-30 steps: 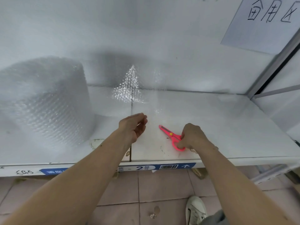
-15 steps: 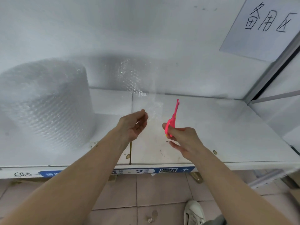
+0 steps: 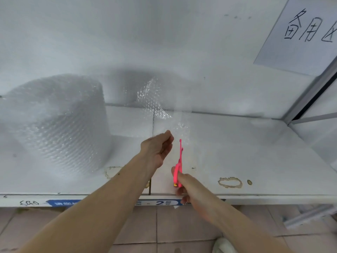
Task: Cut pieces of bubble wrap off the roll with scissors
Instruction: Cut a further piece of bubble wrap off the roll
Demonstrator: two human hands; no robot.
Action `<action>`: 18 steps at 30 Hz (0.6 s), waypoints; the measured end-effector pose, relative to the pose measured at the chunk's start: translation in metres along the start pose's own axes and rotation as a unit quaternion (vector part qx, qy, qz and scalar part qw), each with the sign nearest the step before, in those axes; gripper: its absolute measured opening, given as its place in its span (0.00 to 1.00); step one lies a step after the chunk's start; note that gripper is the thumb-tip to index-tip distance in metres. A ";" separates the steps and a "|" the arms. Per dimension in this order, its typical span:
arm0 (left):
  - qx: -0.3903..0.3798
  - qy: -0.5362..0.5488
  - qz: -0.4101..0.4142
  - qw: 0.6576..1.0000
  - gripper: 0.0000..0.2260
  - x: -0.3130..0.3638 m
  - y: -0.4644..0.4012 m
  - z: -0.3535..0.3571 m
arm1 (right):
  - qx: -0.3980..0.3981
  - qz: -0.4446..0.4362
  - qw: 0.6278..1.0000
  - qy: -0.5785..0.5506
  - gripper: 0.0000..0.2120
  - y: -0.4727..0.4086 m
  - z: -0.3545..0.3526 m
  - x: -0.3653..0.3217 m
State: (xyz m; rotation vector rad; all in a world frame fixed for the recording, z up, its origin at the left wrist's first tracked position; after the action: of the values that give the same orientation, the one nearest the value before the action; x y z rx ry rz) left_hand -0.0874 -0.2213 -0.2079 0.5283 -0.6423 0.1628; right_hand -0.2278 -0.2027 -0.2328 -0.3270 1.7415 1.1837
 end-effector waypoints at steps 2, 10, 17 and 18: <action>0.005 0.006 -0.004 1.000 0.06 -0.001 0.001 0.000 | -0.009 0.002 1.000 0.025 0.24 -0.002 0.001 -0.002; 0.003 -0.016 -0.019 1.000 0.06 -0.002 0.003 0.000 | 0.005 -0.039 0.999 -0.004 0.28 -0.012 0.002 -0.014; 0.001 -0.023 -0.026 0.999 0.05 -0.006 0.004 0.001 | 0.029 -0.072 0.997 -0.007 0.26 -0.012 0.000 -0.018; 0.001 -0.025 -0.027 0.999 0.05 -0.007 0.005 0.001 | 0.033 -0.075 0.997 -0.005 0.26 -0.012 -0.001 -0.018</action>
State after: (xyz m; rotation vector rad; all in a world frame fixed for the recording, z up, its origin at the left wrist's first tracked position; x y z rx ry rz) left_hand -0.0943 -0.2175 -0.2095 0.5531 -0.6753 0.1001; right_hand -0.2117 -0.2142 -0.2245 -0.4041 1.7124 1.0177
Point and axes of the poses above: each hand's wrist, its own y-axis away from the middle knuckle, its own z-axis out of the palm, x = y × z, the point moved 10 cm from there along -y, towards the middle knuckle, and after that the axes turned 13 degrees about -x, right-handed, at the moved point
